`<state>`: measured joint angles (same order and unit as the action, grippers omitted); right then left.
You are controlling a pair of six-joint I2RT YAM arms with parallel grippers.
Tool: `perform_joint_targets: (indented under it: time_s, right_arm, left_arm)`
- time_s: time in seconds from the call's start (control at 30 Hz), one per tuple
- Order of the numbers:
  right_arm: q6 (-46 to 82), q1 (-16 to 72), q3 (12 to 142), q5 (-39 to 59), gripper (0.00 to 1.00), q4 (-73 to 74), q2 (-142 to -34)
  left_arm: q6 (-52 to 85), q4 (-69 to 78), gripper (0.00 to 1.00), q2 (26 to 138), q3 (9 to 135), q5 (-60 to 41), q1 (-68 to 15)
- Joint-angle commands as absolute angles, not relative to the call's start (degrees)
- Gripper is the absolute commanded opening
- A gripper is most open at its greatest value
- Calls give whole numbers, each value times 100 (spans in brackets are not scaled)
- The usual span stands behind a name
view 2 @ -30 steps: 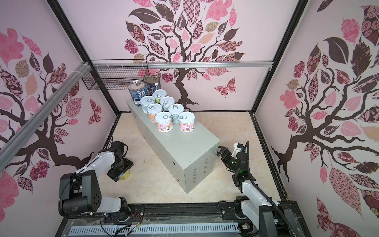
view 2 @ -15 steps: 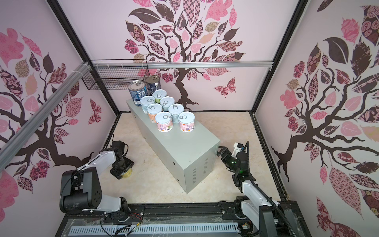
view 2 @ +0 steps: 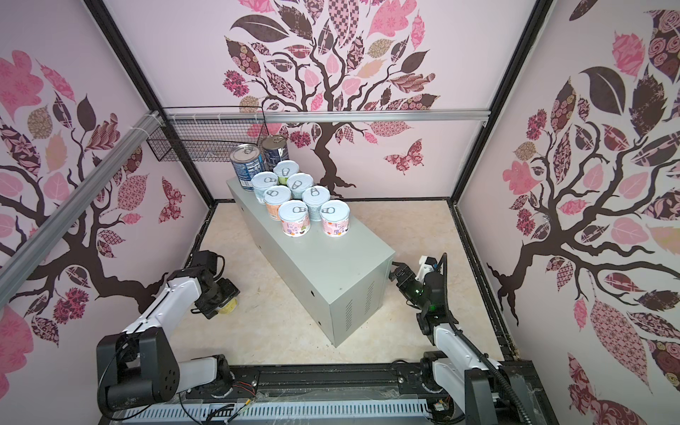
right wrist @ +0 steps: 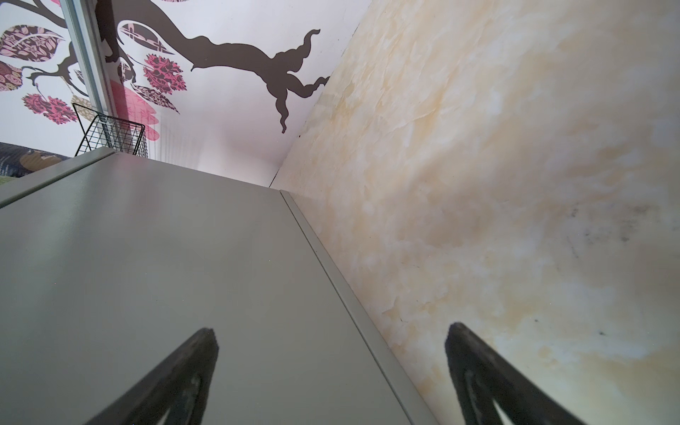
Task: Place and organize the canned foods onto the counter
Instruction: 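Lift the yellow-labelled can off the floor with the left gripper, then carry the held yellow can with the left gripper over the box top cans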
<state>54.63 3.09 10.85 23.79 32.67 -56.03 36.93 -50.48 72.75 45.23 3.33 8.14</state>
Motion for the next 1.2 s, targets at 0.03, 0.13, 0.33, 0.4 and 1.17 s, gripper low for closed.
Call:
perform_joint_targets:
  time_s: [0.03,0.13,0.33,0.4,1.17]
  right_arm:
    - [5190,343,1202,2320,100,3244,-5407]
    - [5019,346,1263,2318,100,3079,-5305]
    - [4824,343,1355,2215,100,2922,-5271]
    - [4741,343,1427,2247,100,2828,-5311]
    - [4169,347,2239,2487,100,1767,-5231]
  left_arm:
    - [2989,-5235,43,7034,5215,256,546]
    - [2575,-5359,43,6964,5541,250,226]
    - [2201,-5743,43,6739,6211,60,-62]
    - [2165,-5848,43,6643,6361,2,-181]
    - [1715,-7741,42,6176,8801,1048,-2823]
